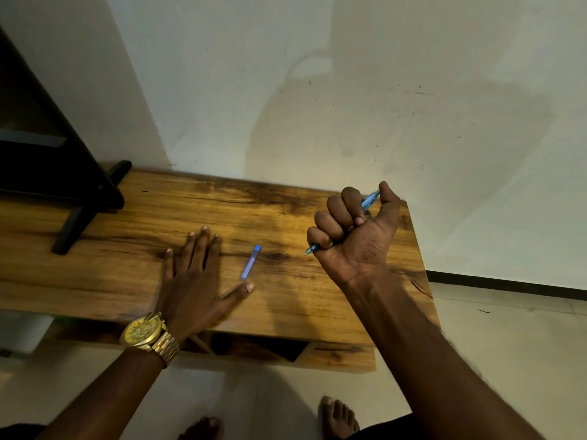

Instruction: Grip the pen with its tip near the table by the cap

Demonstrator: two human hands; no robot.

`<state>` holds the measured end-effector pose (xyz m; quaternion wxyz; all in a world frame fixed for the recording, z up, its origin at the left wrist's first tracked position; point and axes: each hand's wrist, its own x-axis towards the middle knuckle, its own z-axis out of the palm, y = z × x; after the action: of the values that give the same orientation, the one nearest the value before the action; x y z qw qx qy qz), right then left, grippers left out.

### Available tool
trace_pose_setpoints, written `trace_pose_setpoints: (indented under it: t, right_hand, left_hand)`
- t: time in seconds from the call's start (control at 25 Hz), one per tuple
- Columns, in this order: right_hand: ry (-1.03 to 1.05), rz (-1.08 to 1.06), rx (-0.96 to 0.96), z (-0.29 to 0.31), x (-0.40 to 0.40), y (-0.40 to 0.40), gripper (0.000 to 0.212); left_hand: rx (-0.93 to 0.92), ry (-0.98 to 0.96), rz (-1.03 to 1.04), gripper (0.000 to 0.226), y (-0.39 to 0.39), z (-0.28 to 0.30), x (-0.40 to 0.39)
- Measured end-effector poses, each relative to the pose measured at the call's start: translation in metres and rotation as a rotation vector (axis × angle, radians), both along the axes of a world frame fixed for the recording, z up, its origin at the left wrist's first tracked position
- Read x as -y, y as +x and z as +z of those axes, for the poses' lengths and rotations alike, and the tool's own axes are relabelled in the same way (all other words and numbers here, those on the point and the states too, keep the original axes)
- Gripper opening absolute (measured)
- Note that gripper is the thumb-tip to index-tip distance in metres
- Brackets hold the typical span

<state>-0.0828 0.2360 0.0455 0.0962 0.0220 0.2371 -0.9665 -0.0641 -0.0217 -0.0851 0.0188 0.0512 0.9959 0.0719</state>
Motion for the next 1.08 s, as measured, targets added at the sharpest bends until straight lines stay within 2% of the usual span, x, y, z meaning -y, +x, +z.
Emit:
trace_pose_setpoints:
  t: [0.08, 0.28, 0.44, 0.56, 0.68, 1.08]
  right_hand:
    - [0.054, 0.019, -0.019, 0.001, 0.003, 0.0, 0.059]
    - [0.158, 0.047, -0.065, 0.003, 0.01, 0.004, 0.069]
    - [0.245, 0.012, -0.094, 0.003, 0.01, 0.006, 0.064]
    - [0.28, -0.011, -0.076, 0.003, 0.01, 0.008, 0.073]
    - [0.359, -0.036, -0.062, 0.001, 0.011, 0.007, 0.066]
    - [0.398, -0.028, -0.088, 0.001, 0.02, 0.012, 0.063]
  left_hand:
    - [-0.002, 0.009, 0.002, 0.13, -0.001, -0.002, 0.001]
    - [0.01, -0.017, 0.011, 0.134, -0.002, -0.006, 0.0]
    - [0.009, -0.024, 0.012, 0.134, -0.003, -0.009, -0.002]
    - [0.0, -0.026, 0.014, 0.136, -0.003, -0.009, -0.002]
    - [-0.003, -0.02, 0.018, 0.136, -0.003, -0.008, -0.002]
    - [0.022, -0.027, 0.027, 0.131, -0.001, -0.001, -0.006]
